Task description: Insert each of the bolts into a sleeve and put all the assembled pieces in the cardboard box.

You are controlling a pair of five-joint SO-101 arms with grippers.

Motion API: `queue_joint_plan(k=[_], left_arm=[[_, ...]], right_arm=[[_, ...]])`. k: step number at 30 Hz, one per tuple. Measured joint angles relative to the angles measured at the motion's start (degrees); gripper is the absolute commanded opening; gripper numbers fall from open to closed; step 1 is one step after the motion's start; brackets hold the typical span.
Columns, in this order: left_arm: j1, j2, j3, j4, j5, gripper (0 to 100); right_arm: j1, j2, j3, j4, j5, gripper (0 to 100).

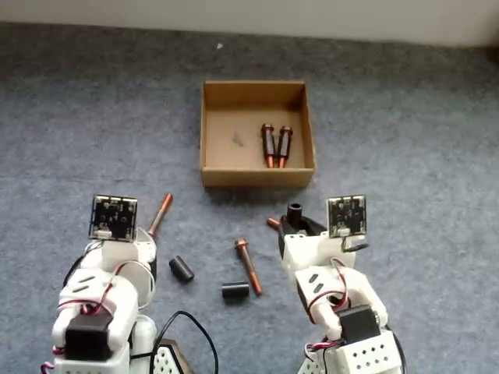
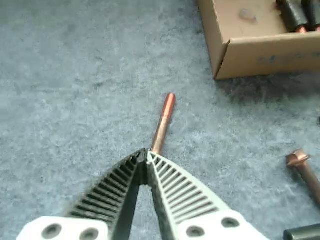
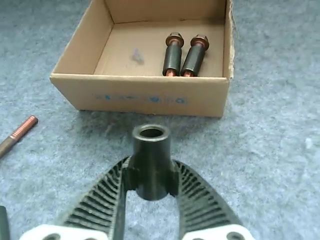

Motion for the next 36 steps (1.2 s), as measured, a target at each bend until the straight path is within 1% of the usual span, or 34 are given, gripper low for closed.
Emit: queue_joint_plan(k=[2,5,11,14,17,19,23,27,31,34,36], left_arm=[[-0.1,0.7,-4.0,1.1,0.0,1],[0.0,6.8,-9.4,1.3,0.0,1],[0.3,29.8,-24.2,4.7,0.0,1],[2.8,41.8,-30.2,5.9,0.0,1],[6.8,49.8,-33.4,6.0,0.8,1],[9.9,54.5,-34.7,6.0,4.0,1],[16.9,64.2,-38.0,6.0,12.7,1],[23.8,75.0,-42.7,6.0,24.2,1],[28.9,86.2,-48.6,6.0,35.0,1],[31.4,94.1,-53.3,6.0,38.7,2],[32.5,98.6,-56.4,6.0,40.1,8]], right_arm=[[0.0,-2.3,1.2,0.0,0.0,0.5],[0.0,-5.5,3.0,0.0,0.0,0.5],[0.0,-6.8,3.5,0.0,0.0,0.5],[0.0,-6.8,3.5,0.0,0.0,0.5],[0.0,-6.8,3.5,0.0,0.0,0.5],[0.4,-6.8,3.5,0.0,0.0,0.5],[3.3,-6.8,3.5,0.0,0.0,0.5],[6.0,-6.8,3.5,0.0,0.0,0.5],[9.5,-6.8,3.5,0.0,0.0,0.5],[13.5,-6.8,3.5,0.0,0.0,0.5],[15.6,-6.8,3.5,0.0,0.0,0.5]])
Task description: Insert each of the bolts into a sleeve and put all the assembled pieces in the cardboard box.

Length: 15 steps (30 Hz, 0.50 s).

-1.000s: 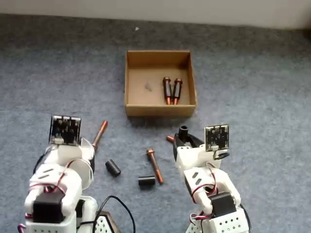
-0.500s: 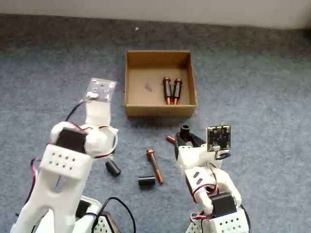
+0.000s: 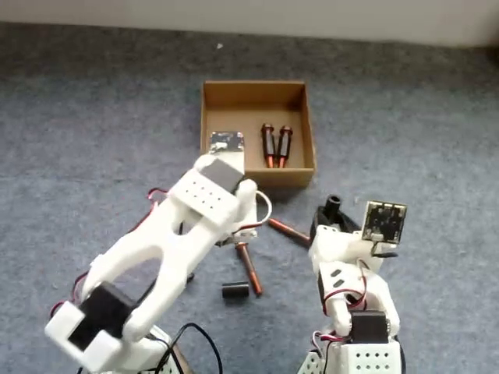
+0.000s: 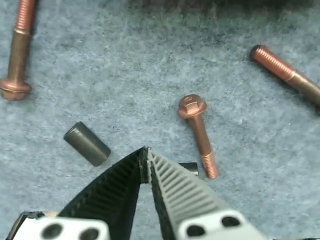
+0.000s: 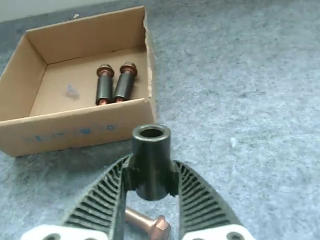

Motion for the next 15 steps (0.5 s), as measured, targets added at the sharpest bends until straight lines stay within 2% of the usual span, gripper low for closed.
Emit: queue_joint_plan(k=[3,5,10,15], left_arm=[[0.9,5.7,-3.3,0.0,1.6,19],[1.4,8.2,-4.6,0.0,1.8,23],[3.0,9.7,-4.9,-0.9,3.3,20],[3.1,9.7,-1.4,-7.6,4.7,16]], right_arm=[[0.8,0.0,0.0,0.0,0.0,0.5],[1.1,0.0,0.0,0.0,0.0,0.5],[1.2,0.0,0.0,0.0,0.0,0.5],[1.2,0.0,0.0,0.0,0.0,0.5]])
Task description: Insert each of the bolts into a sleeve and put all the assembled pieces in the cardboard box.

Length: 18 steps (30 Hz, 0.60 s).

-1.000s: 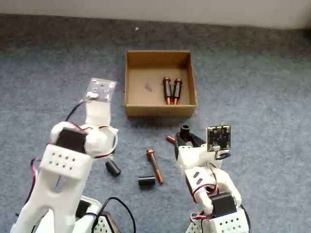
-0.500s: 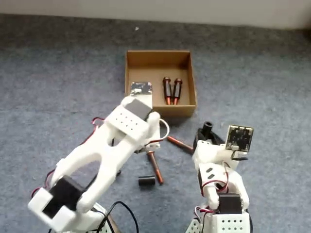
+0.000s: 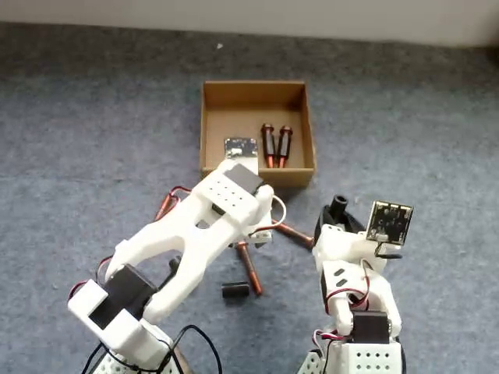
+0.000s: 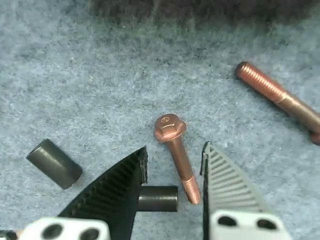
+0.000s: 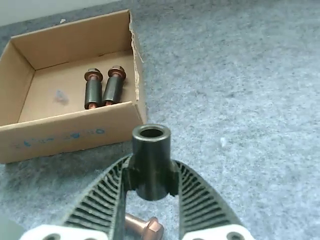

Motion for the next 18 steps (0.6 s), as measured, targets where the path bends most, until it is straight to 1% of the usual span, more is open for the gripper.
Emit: queue_joint_plan(k=[5,14,18], left_arm=[[-0.1,0.0,7.0,-7.6,1.8,16],[0.0,0.0,9.9,-11.9,2.0,16],[0.1,0.0,12.2,-16.0,5.5,16]], right_arm=[[0.0,0.0,0.0,0.0,0.0,0.5],[0.0,0.0,0.0,0.0,0.0,0.5],[0.0,0.0,0.0,0.0,0.0,0.5]])
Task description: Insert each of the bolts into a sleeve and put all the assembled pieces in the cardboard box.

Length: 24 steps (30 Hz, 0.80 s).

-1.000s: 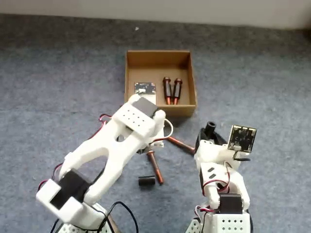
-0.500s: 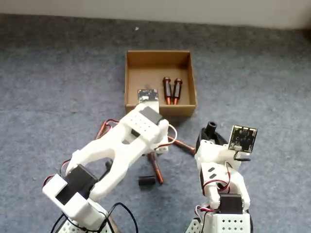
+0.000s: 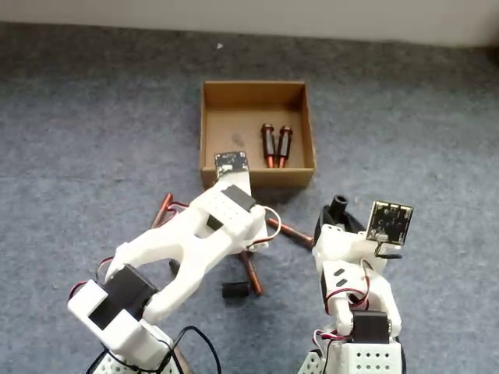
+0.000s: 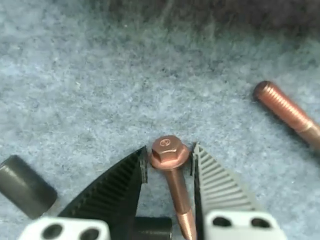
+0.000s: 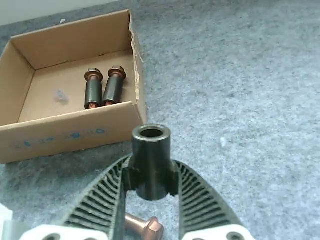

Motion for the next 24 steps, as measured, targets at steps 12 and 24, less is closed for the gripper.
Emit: queue_joint_plan(k=[12,24], left_arm=[[0.3,-0.1,1.5,-3.3,1.7,16],[-4.6,0.1,-0.1,-8.1,1.7,16]], right_arm=[[0.0,0.0,0.0,0.0,0.0,0.5],[0.0,0.0,0.0,0.0,0.0,0.5]])
